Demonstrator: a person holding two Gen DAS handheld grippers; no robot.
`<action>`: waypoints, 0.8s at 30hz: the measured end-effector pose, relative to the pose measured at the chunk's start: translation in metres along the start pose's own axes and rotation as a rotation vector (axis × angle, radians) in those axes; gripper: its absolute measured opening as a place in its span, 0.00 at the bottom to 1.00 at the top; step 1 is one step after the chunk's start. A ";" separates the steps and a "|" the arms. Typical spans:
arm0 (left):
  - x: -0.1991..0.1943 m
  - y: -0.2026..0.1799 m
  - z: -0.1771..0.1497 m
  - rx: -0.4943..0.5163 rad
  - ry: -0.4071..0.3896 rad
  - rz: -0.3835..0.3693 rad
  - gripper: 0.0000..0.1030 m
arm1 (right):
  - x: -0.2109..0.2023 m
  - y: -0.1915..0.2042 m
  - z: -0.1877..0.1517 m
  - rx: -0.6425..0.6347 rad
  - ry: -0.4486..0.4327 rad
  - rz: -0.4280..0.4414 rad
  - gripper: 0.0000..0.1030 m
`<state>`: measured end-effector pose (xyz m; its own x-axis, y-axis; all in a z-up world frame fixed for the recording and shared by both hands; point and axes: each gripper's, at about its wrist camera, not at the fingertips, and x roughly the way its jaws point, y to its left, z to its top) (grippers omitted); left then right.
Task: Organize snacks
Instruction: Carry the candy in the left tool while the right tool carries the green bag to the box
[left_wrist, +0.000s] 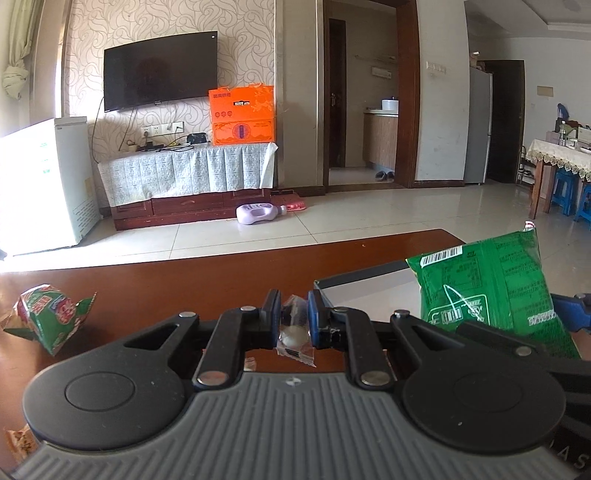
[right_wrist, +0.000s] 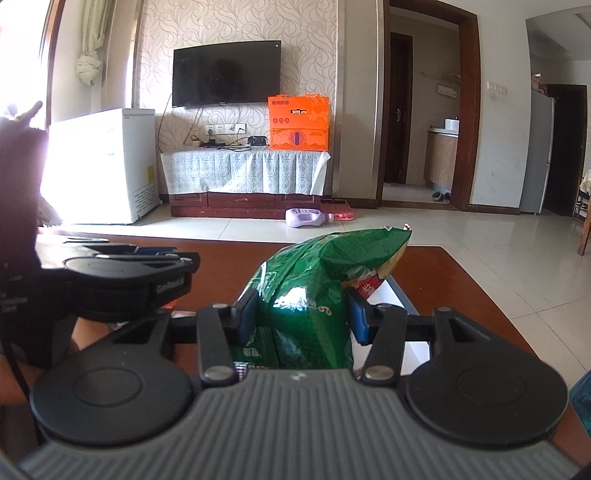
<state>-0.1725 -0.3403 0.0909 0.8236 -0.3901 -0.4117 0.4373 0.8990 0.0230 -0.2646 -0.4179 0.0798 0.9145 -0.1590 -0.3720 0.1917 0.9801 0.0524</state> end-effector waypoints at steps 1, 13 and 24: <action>0.003 -0.002 0.001 0.001 -0.001 -0.003 0.18 | 0.002 -0.002 0.000 0.002 0.003 -0.005 0.51; 0.042 -0.029 0.010 -0.014 0.003 -0.038 0.18 | 0.003 -0.016 -0.006 0.011 0.027 -0.026 0.51; 0.079 -0.050 0.015 -0.003 0.022 -0.077 0.18 | -0.001 -0.030 -0.011 0.004 0.048 -0.043 0.51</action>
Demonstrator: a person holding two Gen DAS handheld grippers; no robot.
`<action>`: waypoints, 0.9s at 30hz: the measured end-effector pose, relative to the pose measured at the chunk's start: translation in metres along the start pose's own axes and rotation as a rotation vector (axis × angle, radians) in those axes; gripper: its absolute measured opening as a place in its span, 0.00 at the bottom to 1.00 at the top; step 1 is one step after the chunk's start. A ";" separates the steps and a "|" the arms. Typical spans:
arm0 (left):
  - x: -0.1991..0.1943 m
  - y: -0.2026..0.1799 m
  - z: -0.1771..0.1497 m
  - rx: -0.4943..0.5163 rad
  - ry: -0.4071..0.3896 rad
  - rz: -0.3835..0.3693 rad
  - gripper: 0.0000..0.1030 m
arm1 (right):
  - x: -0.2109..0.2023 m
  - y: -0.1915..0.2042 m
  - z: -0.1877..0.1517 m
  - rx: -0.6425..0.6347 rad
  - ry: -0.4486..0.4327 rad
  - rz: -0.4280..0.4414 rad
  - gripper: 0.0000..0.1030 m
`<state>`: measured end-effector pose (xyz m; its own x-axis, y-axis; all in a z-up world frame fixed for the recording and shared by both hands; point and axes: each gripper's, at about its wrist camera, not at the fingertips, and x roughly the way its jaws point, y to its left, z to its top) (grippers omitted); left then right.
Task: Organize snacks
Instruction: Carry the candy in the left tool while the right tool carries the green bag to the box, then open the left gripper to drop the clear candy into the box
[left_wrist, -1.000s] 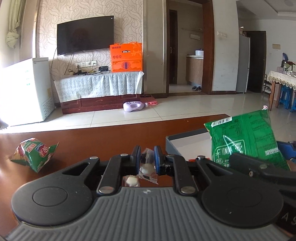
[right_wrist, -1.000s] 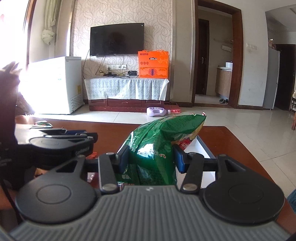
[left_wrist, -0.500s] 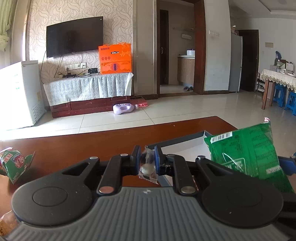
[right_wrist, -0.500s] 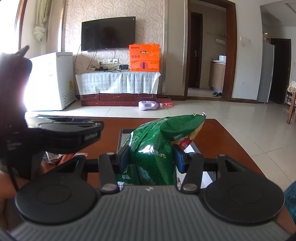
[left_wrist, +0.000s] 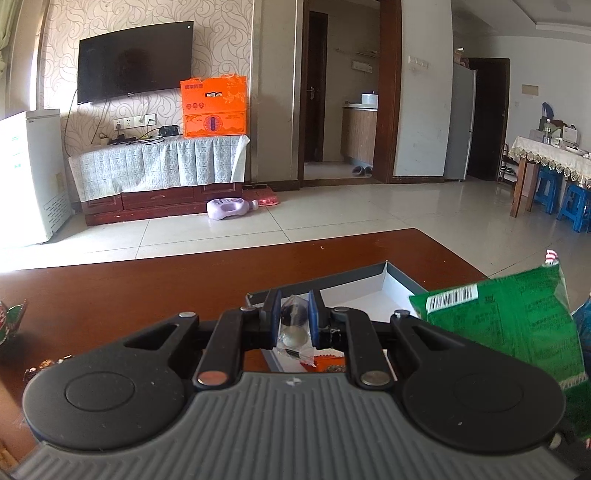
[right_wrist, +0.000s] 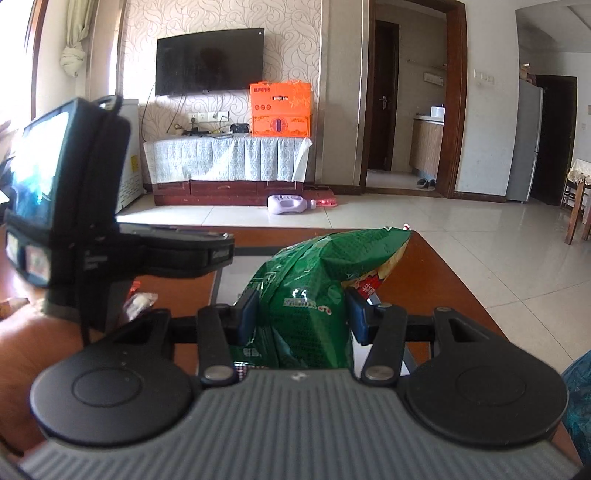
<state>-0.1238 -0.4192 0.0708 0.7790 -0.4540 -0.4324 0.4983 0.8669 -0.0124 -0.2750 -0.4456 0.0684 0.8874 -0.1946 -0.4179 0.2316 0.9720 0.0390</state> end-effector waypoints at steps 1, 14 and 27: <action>0.004 0.000 0.001 0.002 0.005 -0.006 0.18 | 0.002 -0.001 0.000 -0.006 0.008 0.002 0.51; 0.049 -0.012 -0.001 0.026 0.044 -0.037 0.18 | 0.014 -0.002 0.005 -0.040 0.045 0.025 0.51; 0.090 -0.016 0.004 0.066 0.091 -0.063 0.23 | 0.027 0.003 0.000 -0.100 0.107 0.030 0.51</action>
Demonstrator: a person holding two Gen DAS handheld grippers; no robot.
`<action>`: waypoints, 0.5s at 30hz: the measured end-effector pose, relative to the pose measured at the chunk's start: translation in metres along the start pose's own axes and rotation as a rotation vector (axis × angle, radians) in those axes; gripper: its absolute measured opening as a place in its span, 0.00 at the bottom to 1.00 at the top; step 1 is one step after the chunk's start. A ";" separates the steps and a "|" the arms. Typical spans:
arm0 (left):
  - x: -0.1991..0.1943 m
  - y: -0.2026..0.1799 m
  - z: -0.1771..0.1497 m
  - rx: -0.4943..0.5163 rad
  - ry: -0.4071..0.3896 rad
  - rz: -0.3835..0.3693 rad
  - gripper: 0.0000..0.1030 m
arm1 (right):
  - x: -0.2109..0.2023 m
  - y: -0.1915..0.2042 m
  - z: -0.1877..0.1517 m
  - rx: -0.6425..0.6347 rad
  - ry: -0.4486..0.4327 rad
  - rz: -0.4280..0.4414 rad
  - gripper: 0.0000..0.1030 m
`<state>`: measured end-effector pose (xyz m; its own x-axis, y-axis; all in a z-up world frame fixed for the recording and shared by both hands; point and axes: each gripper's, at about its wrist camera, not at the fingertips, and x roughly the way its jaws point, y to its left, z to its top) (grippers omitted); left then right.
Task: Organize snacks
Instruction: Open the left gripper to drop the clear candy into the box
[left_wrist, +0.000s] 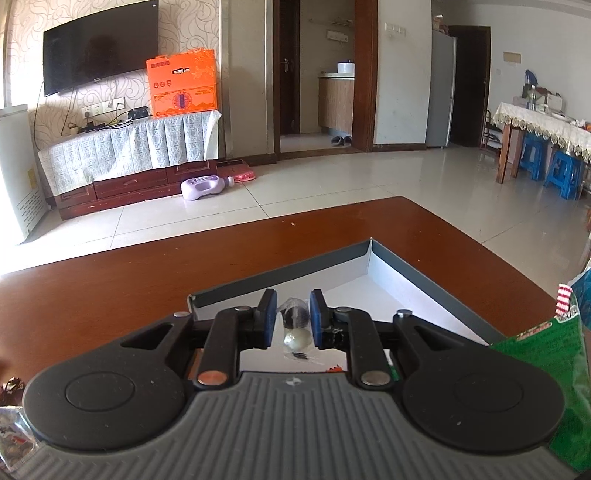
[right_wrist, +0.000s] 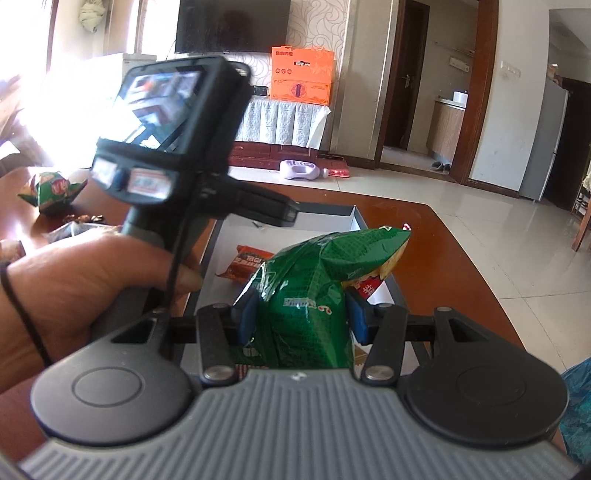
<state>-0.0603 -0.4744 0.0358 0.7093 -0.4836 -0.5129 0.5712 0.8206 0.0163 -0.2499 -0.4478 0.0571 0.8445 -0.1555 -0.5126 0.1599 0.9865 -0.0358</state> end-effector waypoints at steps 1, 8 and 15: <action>0.003 -0.001 0.001 0.004 0.000 -0.001 0.25 | 0.001 0.001 0.000 -0.004 0.001 0.001 0.51; 0.011 -0.001 0.006 0.024 -0.016 0.005 0.71 | 0.004 0.002 -0.006 -0.012 0.004 0.000 0.51; 0.009 0.000 0.007 0.036 -0.022 0.021 0.86 | 0.003 0.001 -0.008 -0.024 0.004 0.005 0.51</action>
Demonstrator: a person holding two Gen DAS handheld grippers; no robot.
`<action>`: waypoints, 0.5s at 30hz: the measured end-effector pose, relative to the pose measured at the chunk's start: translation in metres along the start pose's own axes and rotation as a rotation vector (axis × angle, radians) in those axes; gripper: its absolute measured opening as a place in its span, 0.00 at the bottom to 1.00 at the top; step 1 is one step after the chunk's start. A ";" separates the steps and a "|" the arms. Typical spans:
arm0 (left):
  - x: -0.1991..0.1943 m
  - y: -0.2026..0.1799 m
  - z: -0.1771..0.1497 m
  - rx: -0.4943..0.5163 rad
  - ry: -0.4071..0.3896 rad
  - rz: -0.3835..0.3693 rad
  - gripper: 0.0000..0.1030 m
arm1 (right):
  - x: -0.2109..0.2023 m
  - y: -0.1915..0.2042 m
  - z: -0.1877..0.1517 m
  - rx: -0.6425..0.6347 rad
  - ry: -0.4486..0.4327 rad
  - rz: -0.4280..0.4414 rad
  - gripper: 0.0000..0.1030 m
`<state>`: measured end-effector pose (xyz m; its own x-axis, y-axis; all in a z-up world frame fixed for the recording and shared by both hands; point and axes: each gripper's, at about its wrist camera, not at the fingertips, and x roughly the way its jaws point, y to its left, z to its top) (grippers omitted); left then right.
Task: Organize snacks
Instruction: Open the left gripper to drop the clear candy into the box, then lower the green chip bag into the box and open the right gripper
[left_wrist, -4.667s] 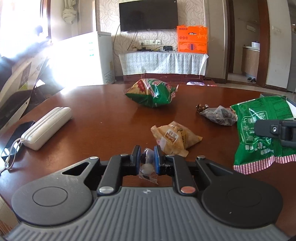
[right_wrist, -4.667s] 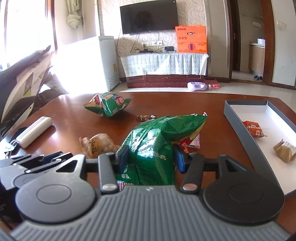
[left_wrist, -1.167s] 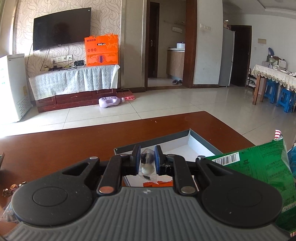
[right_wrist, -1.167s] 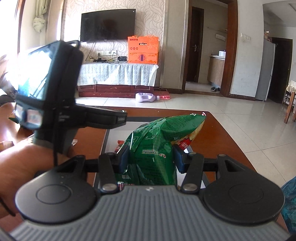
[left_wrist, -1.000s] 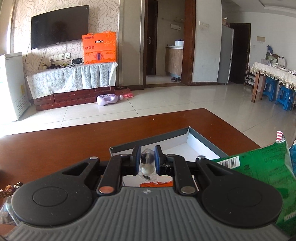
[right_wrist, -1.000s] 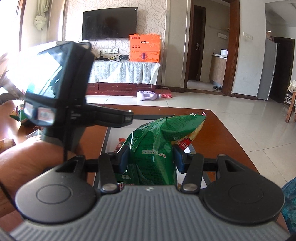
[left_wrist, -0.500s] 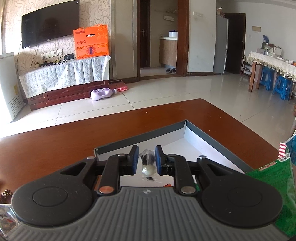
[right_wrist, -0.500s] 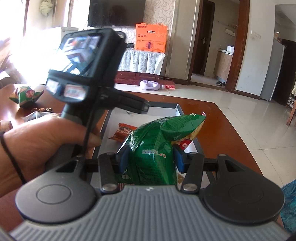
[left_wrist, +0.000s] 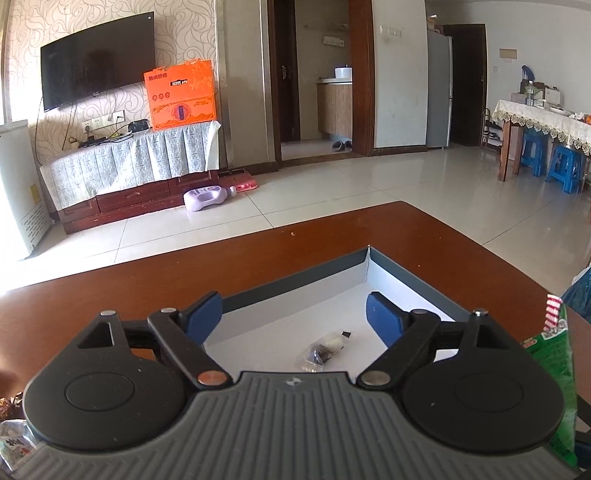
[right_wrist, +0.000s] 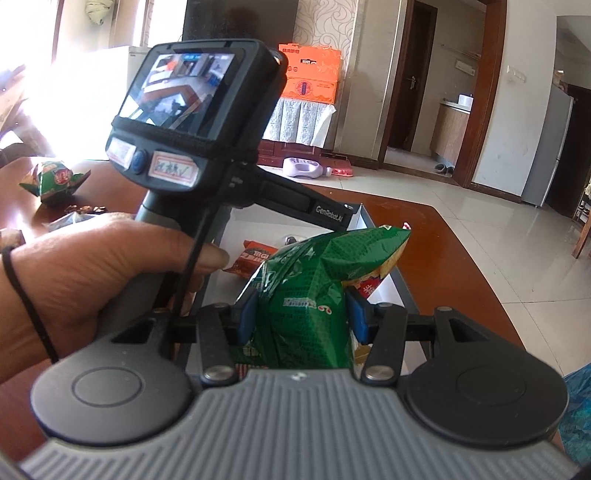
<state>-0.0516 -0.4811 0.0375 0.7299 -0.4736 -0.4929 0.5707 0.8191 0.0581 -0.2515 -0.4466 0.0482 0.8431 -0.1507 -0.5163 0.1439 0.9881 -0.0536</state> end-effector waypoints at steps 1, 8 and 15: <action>-0.001 0.000 0.000 0.003 -0.001 0.002 0.86 | 0.000 0.000 0.000 0.000 0.000 0.002 0.51; -0.016 0.003 -0.004 0.008 -0.015 -0.010 0.87 | 0.004 -0.004 -0.003 -0.009 -0.010 0.012 0.52; -0.026 0.007 -0.008 -0.003 -0.022 -0.001 0.93 | 0.003 -0.005 -0.006 -0.029 -0.015 -0.022 0.61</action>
<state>-0.0698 -0.4601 0.0440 0.7373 -0.4819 -0.4735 0.5706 0.8194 0.0545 -0.2526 -0.4523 0.0417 0.8477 -0.1722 -0.5017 0.1474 0.9851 -0.0891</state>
